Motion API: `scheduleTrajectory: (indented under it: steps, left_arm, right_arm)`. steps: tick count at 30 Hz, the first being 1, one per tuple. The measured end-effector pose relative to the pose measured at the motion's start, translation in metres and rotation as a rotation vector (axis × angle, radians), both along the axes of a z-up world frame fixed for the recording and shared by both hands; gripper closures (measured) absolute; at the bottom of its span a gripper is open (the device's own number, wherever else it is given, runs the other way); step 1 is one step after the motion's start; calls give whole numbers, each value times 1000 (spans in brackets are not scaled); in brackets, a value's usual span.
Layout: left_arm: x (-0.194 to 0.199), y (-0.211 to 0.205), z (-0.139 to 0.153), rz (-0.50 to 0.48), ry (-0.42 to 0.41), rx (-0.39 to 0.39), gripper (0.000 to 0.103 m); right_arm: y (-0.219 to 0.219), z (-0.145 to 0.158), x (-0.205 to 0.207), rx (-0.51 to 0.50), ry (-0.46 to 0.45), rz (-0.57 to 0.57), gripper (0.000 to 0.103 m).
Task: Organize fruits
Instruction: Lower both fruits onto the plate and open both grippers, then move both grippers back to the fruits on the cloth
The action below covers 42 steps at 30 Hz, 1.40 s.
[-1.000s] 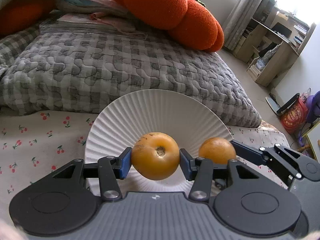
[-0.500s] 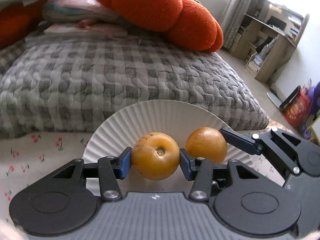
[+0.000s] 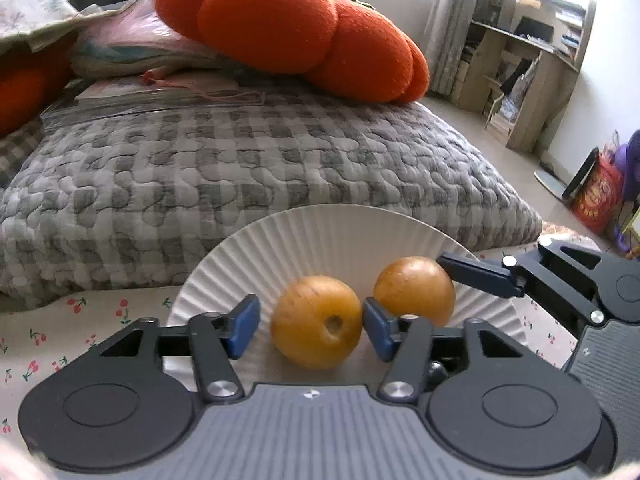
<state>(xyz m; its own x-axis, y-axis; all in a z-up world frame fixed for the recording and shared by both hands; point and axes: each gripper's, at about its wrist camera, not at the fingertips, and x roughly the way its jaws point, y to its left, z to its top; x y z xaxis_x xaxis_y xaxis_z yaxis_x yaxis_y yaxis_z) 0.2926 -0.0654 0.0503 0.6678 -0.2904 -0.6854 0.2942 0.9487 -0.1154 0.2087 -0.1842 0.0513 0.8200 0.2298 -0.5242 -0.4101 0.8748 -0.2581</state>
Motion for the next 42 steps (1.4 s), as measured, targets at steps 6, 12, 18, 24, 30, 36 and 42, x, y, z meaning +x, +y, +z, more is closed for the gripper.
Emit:
scheduleTrajectory:
  steps: [6,12,18,24,30,36,42]
  left_arm:
    - [0,17,6,36,-1,-72,30]
    - [-2,25,12,62,3,-94,30]
    - [-12,45,27,112,9,-145,30]
    - [-43,68,54,217,54,-132,24]
    - [-102,89,89,320,64,-9,7]
    - [-156,114,108,395,55,-5,7]
    - [-205,124,108,400,47,14,7]
  right_arm:
    - [-8,6,1,78,29,8,50]
    - [-10,18,2,129,60,6,48]
    - [0,43,6,66,148,-95,31]
    - [27,84,-24,35,163,-141,0]
    - [35,102,-46,181,279,-162,0]
    - [45,117,-81,194,329,-205,0]
    - [46,127,-135,266,359,-162,0]
